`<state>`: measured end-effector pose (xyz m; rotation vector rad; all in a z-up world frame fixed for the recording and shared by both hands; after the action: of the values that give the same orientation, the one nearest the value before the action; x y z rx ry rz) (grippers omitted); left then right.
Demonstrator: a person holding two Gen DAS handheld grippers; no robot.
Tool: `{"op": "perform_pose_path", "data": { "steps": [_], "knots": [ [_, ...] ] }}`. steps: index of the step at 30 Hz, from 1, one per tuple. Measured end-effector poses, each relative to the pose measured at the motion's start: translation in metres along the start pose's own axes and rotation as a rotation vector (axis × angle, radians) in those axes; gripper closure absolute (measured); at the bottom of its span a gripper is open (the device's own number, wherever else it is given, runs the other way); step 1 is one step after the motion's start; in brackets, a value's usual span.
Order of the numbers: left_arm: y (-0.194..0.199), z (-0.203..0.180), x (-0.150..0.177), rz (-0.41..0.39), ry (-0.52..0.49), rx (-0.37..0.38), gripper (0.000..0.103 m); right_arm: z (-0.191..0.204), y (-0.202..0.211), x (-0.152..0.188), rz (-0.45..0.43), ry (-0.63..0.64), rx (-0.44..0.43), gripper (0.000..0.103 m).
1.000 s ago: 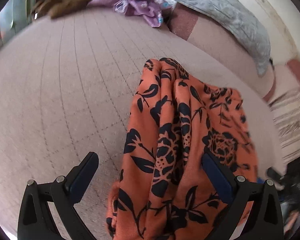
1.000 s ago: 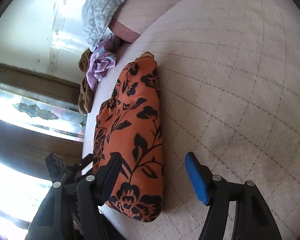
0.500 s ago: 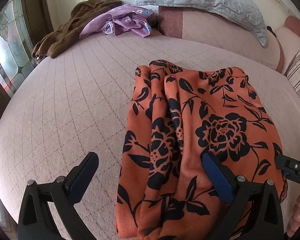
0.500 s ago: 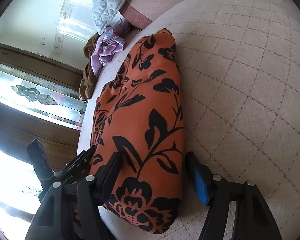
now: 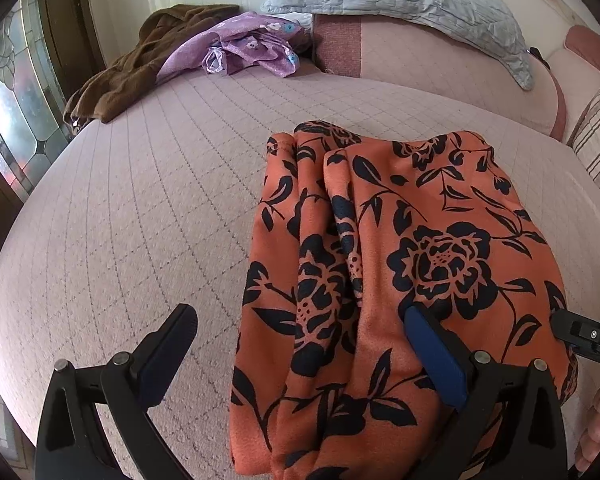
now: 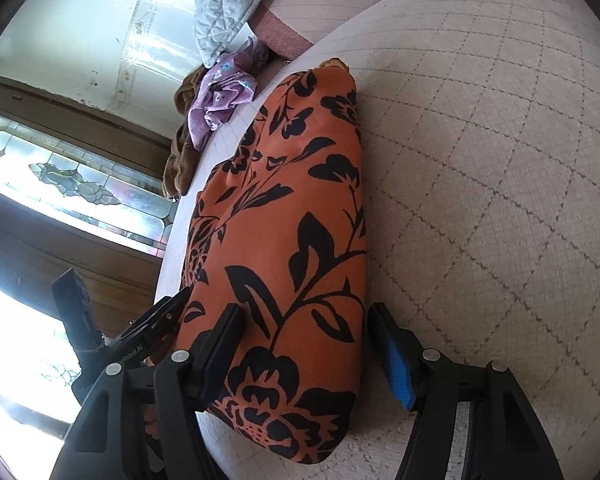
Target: Fold small clothes
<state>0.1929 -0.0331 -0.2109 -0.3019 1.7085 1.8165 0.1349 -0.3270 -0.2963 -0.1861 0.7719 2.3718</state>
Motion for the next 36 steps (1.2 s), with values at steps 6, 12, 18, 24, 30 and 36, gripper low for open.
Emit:
{"op": "perform_pose_path", "data": {
  "steps": [6,12,18,24,30,36],
  "knots": [
    [-0.0003,-0.0038,0.0003,-0.005,-0.01,-0.012,0.0,-0.0014,0.0015,0.0036,-0.005,0.023,-0.018,0.035],
    [-0.0036,-0.0048,0.0006,-0.001,-0.005,-0.008,0.0,-0.0016,0.002,0.0048,-0.009,0.032,-0.029,0.036],
    [-0.0069,-0.0037,0.0025,-0.008,0.002,-0.005,0.0,-0.0014,0.0028,0.0053,-0.012,0.036,-0.031,0.036],
    [-0.0073,-0.0036,0.0049,-0.016,0.005,-0.003,0.0,-0.0012,0.0034,0.0057,-0.017,0.041,-0.031,0.036],
    [-0.008,-0.002,0.0055,-0.012,0.013,0.003,0.0,-0.0004,0.0037,0.0067,-0.023,0.046,-0.029,0.036],
    [-0.0084,-0.0021,0.0049,-0.013,0.011,0.003,0.0,-0.0004,0.0039,0.0072,-0.025,0.049,-0.029,0.036]
  ]
}}
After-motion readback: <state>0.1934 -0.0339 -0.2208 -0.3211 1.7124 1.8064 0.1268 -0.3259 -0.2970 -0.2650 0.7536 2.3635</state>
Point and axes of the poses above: each gripper's, at about its wrist camera, not at the fingertips, and y roughly against the way its jaws point, z to its left, x to its underside, the point moved 2 cm from there along -y, roughly the way its jaws point, and after that the axes turned 6 degrees about -x, right-handed, at the moved point
